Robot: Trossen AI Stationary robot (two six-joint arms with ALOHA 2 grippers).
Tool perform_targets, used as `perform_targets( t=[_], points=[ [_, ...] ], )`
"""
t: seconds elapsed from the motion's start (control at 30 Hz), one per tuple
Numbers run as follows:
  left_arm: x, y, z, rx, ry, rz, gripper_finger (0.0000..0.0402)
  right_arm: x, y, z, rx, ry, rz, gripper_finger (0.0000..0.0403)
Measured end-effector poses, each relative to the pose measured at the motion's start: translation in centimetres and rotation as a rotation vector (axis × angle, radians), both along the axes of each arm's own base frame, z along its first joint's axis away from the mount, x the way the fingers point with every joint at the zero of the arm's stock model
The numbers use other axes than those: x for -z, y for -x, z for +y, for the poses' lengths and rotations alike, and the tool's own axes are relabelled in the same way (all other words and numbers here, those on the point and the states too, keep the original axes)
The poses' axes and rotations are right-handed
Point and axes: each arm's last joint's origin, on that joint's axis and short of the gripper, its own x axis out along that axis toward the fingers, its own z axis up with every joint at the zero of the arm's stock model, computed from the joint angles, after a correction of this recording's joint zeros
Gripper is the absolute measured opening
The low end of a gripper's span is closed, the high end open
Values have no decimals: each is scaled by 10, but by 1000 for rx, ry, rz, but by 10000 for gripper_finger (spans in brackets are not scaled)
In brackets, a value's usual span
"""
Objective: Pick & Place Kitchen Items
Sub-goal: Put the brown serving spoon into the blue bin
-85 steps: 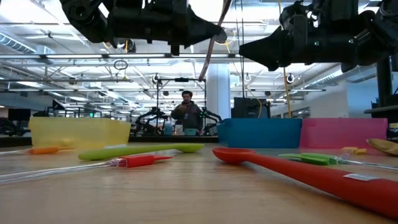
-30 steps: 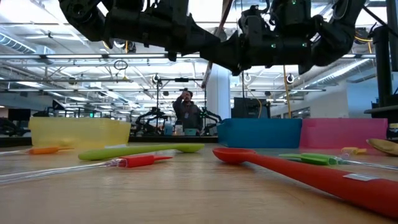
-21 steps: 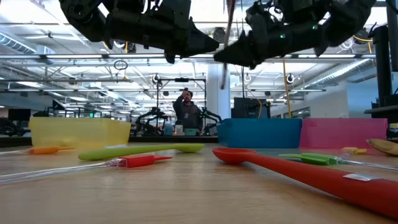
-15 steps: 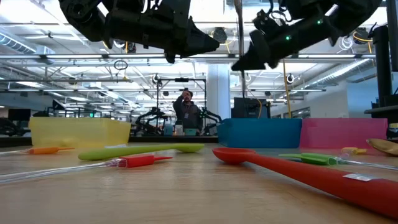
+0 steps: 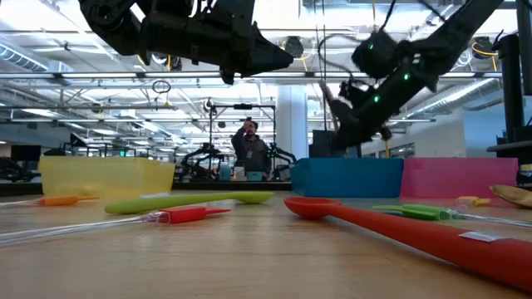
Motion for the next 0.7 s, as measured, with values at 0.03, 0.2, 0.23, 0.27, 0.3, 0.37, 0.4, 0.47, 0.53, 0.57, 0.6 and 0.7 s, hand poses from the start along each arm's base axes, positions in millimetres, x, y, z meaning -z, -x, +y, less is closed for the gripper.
perform_targets(
  t=[0.03,0.2,0.23,0.27,0.3,0.37,0.4,0.47,0.53,0.57,0.6,0.7],
  points=[
    [0,0,0,0,0,1,76,5,0,-4,12,-19,10,38],
    [0,0,0,0,0,4,76,29,0,-18,35,-123,34,38],
    [0,0,0,1,0,5,76,33,1,-20,31,-148,35,38],
    [1,0,0,1,0,5,76,37,1,-21,24,-170,41,38],
    [1,0,0,1,0,5,76,41,2,-21,16,-191,55,38],
    [1,0,0,2,0,5,76,43,2,-25,14,-194,44,38],
    [1,0,0,2,0,7,76,43,2,-27,12,-196,36,38],
    [1,0,0,3,0,7,76,44,3,-29,18,-194,31,40],
    [1,0,0,3,0,7,76,44,3,-30,21,-193,28,43],
    [1,0,0,3,0,7,76,44,3,-30,22,-193,28,44],
    [1,0,0,3,0,8,76,44,3,-30,21,-193,29,44],
    [1,0,0,3,0,10,76,44,3,-30,17,-188,33,44]
  ],
)
